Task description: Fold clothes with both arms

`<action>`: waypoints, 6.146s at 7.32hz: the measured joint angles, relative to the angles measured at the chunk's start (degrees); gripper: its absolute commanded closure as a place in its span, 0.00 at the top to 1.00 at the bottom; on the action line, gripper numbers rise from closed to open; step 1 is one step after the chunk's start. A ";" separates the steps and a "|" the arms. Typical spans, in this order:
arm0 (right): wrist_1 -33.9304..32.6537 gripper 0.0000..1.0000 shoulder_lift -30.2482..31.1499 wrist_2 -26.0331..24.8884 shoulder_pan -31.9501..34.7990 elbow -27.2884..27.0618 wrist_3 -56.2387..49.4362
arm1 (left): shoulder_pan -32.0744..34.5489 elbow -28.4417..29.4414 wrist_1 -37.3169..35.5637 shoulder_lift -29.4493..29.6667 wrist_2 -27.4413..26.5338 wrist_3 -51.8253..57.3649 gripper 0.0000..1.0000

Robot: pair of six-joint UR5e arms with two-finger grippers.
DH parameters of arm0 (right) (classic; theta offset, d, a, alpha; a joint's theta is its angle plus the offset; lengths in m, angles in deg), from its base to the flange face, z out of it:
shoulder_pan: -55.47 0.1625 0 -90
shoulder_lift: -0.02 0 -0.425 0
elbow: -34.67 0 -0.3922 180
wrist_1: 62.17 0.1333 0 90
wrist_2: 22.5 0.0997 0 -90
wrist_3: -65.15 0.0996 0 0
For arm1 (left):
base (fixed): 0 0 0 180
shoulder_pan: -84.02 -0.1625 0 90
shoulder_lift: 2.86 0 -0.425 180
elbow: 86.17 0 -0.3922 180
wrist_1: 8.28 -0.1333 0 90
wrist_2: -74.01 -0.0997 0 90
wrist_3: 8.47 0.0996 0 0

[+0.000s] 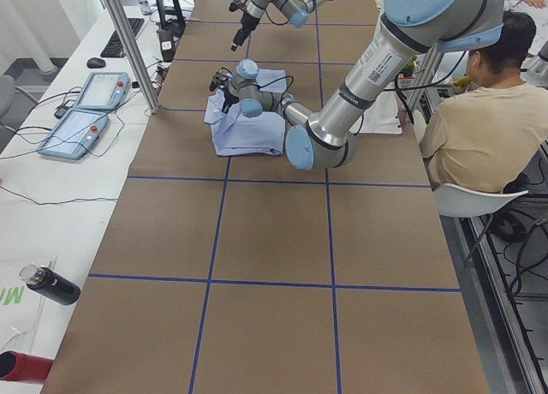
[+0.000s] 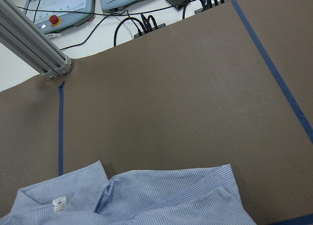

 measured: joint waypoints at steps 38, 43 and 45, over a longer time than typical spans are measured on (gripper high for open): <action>0.00 1.00 -0.25 -0.82 -3.20 -0.98 1.00 | 10.81 14.51 1.66 0.67 -8.39 9.57 1.00; -3.95 0.93 -3.15 -10.90 -14.68 -0.02 15.17 | 12.64 -17.61 -4.55 -15.58 5.31 9.21 1.00; -10.44 0.75 -5.32 -13.94 -19.08 1.78 21.33 | 11.85 -21.73 -5.20 -17.98 5.78 7.38 1.00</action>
